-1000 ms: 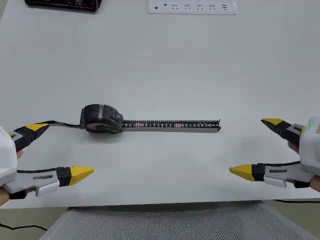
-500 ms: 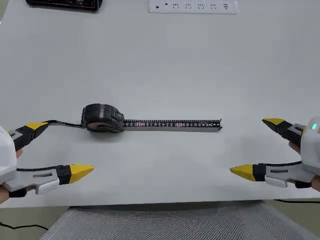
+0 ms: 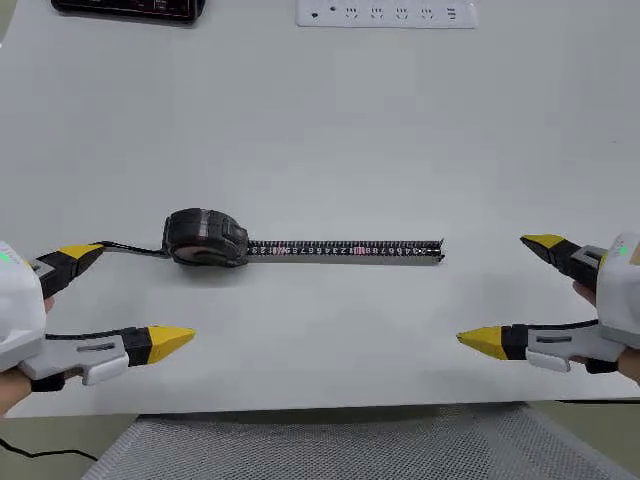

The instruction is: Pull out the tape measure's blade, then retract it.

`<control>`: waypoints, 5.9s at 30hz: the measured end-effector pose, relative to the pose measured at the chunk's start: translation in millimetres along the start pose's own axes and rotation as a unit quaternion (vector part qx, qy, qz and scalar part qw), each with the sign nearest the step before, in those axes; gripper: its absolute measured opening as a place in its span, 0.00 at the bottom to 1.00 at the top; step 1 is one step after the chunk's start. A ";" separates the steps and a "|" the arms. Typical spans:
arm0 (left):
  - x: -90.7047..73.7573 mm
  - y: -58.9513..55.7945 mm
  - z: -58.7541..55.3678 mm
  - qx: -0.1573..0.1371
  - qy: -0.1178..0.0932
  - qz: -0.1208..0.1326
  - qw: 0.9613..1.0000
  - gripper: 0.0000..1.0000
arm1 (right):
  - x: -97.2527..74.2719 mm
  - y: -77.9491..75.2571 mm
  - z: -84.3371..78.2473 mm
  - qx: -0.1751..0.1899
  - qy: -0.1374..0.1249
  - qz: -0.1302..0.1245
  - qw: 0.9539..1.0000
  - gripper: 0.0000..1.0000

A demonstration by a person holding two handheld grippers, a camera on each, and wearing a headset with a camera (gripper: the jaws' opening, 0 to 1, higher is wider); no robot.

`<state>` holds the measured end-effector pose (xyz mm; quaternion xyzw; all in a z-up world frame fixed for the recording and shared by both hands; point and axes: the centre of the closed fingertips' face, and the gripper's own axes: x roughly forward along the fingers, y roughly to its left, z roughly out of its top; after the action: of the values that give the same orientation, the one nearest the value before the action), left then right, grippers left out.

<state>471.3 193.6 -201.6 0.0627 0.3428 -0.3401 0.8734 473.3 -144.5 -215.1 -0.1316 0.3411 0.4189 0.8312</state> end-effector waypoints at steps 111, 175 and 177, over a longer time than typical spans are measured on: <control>78.7 11.5 26.3 -0.164 -0.033 0.167 0.972 0.72 | 45.6 -24.2 5.8 -0.112 0.079 0.107 0.985 0.49; 77.8 24.3 23.6 -0.204 -0.037 0.194 0.959 0.60 | 76.8 -15.7 4.4 -0.196 0.116 0.171 0.959 0.13; 77.7 24.3 23.6 -0.205 -0.038 0.194 0.959 0.60 | 77.1 -15.4 4.6 -0.201 0.115 0.171 0.958 0.13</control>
<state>541.3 161.2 -236.6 -0.0651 0.3532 -0.0885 0.9291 519.6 -104.9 -265.0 -0.2830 0.3606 0.5966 0.6588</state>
